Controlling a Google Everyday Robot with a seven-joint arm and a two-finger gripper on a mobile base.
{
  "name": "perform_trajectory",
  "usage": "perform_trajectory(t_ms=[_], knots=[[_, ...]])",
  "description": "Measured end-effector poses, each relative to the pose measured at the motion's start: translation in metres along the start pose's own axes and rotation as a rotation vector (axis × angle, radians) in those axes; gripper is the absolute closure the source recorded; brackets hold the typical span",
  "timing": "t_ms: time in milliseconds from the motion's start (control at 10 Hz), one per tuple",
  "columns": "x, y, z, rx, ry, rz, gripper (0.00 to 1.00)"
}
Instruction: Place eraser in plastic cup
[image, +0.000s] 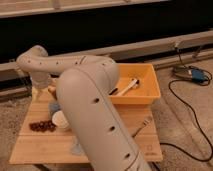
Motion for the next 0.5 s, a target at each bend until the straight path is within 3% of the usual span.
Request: perform_trajectory(t_ms=[200, 500], knots=[[0.014, -0.005, 0.009, -0.005, 0.048, 0.032, 0.20], [0.026, 0.002, 0.033, -0.046, 0.101, 0.066, 0.20]])
